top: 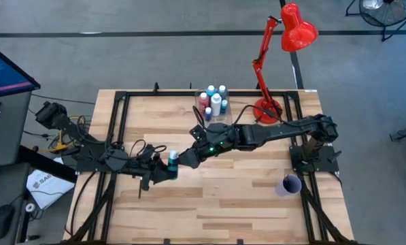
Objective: Pick & Place Paint Supplies
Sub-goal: Put the green paint bottle into the transparent bin
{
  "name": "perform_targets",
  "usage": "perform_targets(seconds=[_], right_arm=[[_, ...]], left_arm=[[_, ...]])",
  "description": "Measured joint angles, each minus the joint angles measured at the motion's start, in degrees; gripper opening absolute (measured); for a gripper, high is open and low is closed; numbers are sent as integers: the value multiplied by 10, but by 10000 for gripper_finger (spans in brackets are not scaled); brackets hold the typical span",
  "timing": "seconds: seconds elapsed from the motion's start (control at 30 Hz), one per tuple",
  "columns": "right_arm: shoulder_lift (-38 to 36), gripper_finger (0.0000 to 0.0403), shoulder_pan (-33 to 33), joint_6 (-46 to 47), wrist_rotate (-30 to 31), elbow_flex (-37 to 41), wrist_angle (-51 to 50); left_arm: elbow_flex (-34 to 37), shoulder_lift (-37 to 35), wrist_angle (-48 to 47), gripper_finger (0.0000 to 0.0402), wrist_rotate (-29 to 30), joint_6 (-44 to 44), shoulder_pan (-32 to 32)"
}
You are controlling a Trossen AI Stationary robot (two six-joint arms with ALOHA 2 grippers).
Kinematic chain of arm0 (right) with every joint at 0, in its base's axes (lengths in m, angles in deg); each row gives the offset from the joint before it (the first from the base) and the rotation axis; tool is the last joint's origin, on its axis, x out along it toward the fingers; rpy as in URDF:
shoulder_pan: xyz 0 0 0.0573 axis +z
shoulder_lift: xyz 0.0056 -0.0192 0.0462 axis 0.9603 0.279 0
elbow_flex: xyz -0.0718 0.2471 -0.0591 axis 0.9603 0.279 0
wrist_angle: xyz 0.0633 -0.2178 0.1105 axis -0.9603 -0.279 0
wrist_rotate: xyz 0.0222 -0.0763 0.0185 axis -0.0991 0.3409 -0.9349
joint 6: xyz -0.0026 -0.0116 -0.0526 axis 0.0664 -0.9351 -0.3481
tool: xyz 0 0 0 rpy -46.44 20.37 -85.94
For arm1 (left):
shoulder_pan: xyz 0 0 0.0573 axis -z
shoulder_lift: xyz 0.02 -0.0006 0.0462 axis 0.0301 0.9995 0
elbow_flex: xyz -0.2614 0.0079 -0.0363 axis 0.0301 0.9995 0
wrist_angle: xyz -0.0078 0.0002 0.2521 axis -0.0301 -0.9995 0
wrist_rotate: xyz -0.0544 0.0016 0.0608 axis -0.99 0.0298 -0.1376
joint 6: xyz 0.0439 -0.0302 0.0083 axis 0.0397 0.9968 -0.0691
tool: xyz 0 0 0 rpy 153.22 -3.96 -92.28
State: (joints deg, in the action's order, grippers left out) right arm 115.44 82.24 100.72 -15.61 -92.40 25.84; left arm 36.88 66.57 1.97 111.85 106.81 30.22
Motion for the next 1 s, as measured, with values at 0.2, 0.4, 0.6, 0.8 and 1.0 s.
perform_targets(seconds=[0.2, 0.4, 0.6, 0.8, 1.0], right_arm=[[0, 306, 0, -4, 6, 0, 6], [0, 300, 0, -4, -1, 0, 9], [0, 285, 5, -5, -3, 0, 9], [0, 283, 9, -6, -4, 0, 7], [24, 283, 9, -1, -17, 3, 1]], left_arm=[[0, 0, 0, 116, 0, 2, 0], [0, 0, 0, 116, 0, 5, 0], [0, 4, -1, 116, -7, 39, 9], [0, 18, -1, 116, -8, 43, 11], [0, 36, 1, 116, -9, 59, 10]])
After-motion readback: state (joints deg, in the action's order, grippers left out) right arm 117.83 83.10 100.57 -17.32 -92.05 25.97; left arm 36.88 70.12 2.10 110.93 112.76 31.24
